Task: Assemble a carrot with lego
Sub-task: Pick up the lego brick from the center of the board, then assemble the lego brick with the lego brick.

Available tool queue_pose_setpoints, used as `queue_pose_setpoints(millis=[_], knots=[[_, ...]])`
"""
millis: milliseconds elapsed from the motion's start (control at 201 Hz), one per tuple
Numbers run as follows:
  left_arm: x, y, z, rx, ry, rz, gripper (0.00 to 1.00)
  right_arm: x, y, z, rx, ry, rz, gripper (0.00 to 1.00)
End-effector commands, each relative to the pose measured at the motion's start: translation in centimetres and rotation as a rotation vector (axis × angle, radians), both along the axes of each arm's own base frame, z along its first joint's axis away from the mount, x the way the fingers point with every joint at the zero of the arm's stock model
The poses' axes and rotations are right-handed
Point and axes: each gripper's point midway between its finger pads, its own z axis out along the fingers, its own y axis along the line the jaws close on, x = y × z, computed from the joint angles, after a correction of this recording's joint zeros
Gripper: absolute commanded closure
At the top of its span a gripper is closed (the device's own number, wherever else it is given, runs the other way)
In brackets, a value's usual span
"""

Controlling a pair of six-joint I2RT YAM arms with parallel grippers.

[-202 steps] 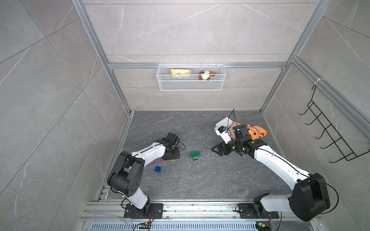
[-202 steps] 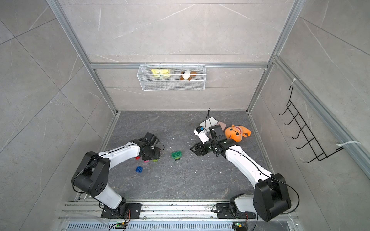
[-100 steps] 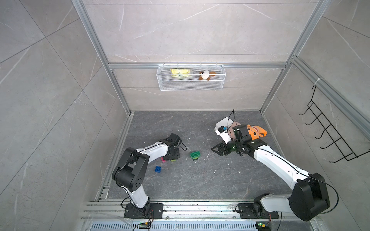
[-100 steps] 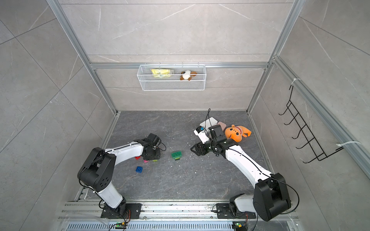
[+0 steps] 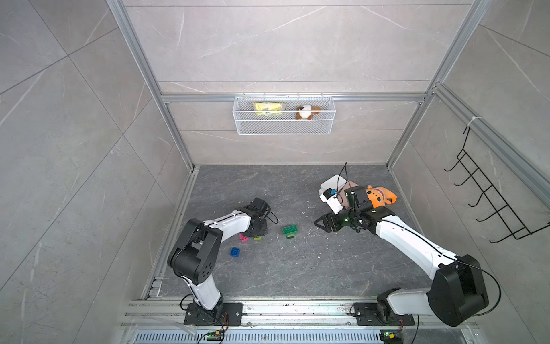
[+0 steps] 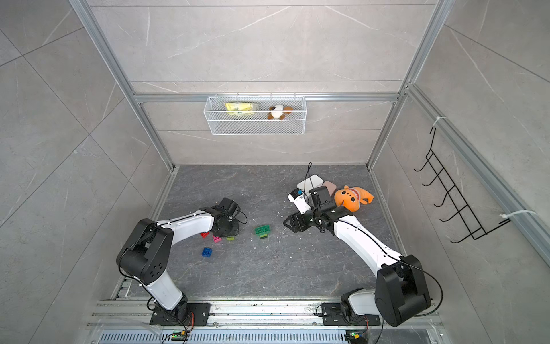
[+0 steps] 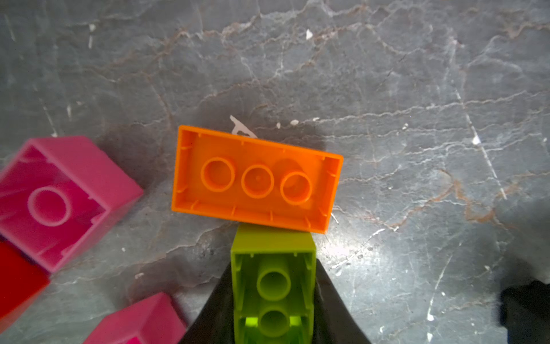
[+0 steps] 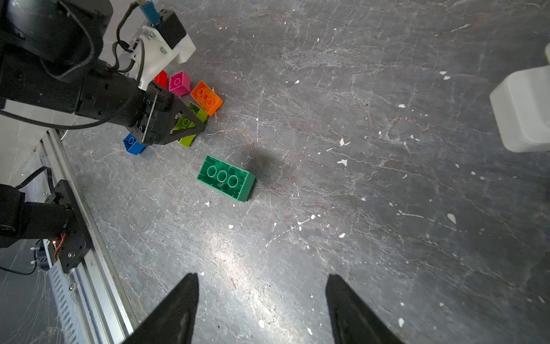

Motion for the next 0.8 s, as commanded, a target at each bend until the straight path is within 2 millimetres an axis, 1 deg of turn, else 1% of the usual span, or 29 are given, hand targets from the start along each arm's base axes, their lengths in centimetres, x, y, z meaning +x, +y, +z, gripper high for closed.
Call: queue_pose_setpoints(millis=[0, 75, 164, 239, 323, 428, 483, 602, 697, 791], knots=[[0.5, -0.8, 4.2, -0.017, -0.115, -0.104, 0.81, 0.0, -0.3, 0.7, -0.023, -0.010, -0.015, 0.29], [-0.2, -2.2, 6.4, -0.041, -0.170, -0.256, 0.83, -0.2, -0.7, 0.4, -0.040, -0.001, -0.028, 0.29], [-1.3, -4.7, 9.0, -0.068, -0.235, -0.472, 0.85, -0.6, -0.9, -0.1, -0.053, 0.023, -0.027, 0.29], [-2.1, -6.5, 10.4, -0.078, -0.265, -0.631, 0.85, -1.2, -0.7, -0.8, -0.046, 0.059, -0.008, 0.29], [-2.8, -8.4, 11.4, -0.072, -0.269, -0.786, 0.87, -2.1, 0.1, -1.4, 0.009, 0.093, 0.031, 0.29], [-3.8, -10.7, 11.8, -0.038, -0.252, -0.969, 0.87, -3.0, 0.6, -1.8, 0.061, 0.096, 0.048, 0.29], [-3.8, -11.5, 11.7, -0.030, -0.231, -1.018, 0.87, -3.2, 0.8, -1.5, 0.087, 0.083, 0.060, 0.29], [-3.4, -13.0, 11.3, -0.020, -0.201, -1.082, 0.87, -3.6, 0.6, -1.8, 0.107, 0.104, 0.054, 0.29], [-3.3, -14.3, 11.0, -0.022, -0.190, -1.126, 0.87, -3.3, -0.4, -2.6, 0.121, 0.147, 0.001, 0.29], [-3.4, -14.9, 10.3, -0.004, -0.163, -1.171, 0.87, -2.5, -1.7, -3.1, 0.167, 0.186, -0.065, 0.29]])
